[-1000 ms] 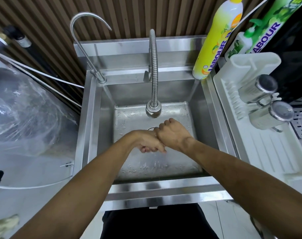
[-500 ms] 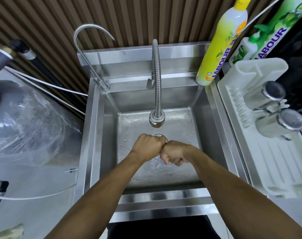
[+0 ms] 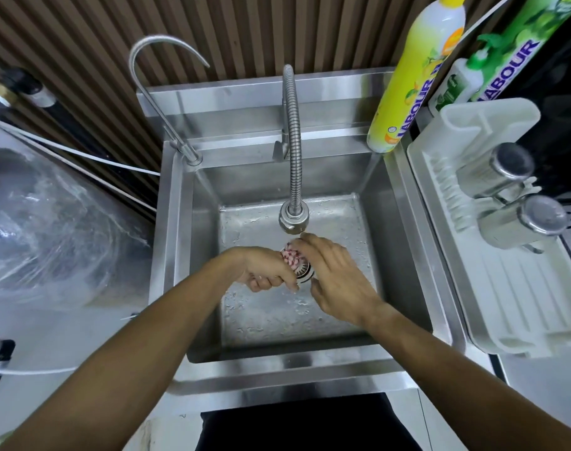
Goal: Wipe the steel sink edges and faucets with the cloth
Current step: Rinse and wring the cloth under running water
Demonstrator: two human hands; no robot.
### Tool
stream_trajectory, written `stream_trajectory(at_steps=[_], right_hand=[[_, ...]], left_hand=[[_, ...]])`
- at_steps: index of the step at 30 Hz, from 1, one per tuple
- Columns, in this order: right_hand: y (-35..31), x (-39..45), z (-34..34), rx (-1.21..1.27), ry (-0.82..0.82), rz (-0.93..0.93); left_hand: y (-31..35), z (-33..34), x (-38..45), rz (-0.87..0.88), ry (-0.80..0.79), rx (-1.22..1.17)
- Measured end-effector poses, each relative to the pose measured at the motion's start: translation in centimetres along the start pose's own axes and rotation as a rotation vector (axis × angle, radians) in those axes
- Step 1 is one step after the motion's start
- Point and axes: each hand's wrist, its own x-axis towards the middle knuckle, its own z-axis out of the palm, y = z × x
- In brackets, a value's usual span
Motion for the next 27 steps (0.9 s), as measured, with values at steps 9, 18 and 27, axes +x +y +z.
stream_trajectory(at_steps=[9,18,27], right_hand=[[-1.2,4.5,-2.1,-0.471,-0.381,-0.015],[-2.0,6.5,-2.2,-0.146,-0.558,0.474],[-2.4,7.0,-1.3,0.221,-0.503,0.674]], left_hand=[[2.7,3.3,0.6,-0.056,0.078,0.358],[1.5,4.1,1.0,0.16,0.834,1.005],[1.1,2.2,0.8,0.205,0.856,1.252]])
